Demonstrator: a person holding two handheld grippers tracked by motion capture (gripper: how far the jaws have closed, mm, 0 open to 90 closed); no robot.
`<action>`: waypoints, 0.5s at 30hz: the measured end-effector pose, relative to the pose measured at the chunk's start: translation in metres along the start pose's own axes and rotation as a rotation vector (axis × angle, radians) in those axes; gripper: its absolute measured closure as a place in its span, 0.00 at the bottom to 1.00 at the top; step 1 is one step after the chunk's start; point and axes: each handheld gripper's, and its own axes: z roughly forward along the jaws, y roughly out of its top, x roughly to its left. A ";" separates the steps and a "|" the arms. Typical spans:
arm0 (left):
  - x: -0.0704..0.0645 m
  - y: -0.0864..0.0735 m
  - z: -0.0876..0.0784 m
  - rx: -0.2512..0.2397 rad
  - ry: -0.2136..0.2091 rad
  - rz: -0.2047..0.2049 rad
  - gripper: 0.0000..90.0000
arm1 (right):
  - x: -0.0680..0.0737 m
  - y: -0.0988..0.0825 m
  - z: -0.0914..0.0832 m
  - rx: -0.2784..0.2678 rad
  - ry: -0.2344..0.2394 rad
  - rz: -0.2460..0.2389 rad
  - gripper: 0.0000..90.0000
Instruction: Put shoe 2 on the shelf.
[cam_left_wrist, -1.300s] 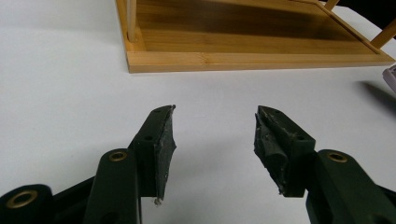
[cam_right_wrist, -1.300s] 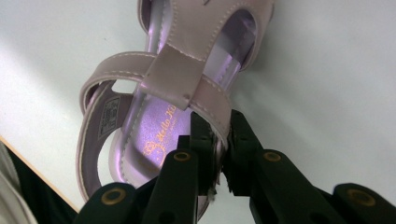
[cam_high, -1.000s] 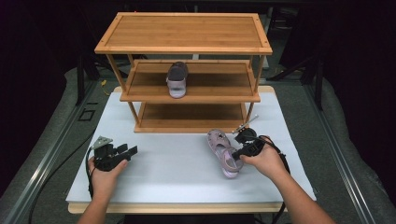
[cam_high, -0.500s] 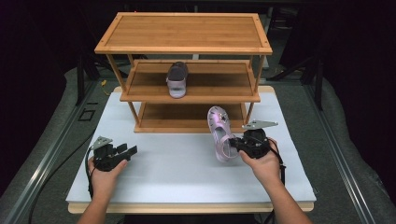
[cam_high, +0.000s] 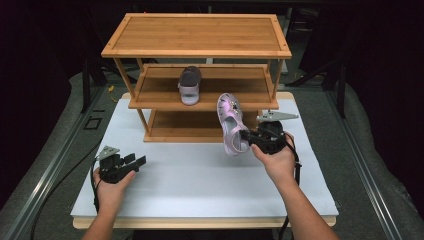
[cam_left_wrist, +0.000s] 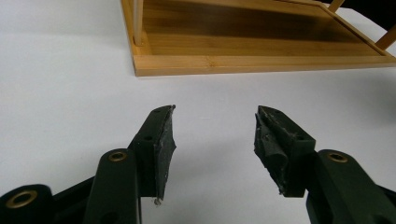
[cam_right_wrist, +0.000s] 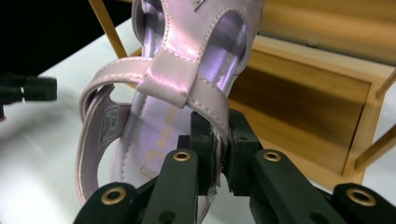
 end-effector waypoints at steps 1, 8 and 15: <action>0.000 0.000 0.000 0.002 0.001 0.001 0.52 | 0.000 0.004 0.000 -0.005 -0.003 0.001 0.93; 0.000 0.000 0.000 0.002 0.000 0.004 0.52 | 0.002 0.031 0.005 -0.023 -0.008 0.000 0.93; 0.002 0.001 -0.001 -0.006 0.000 -0.002 0.52 | 0.004 0.055 0.018 -0.052 -0.055 0.021 0.93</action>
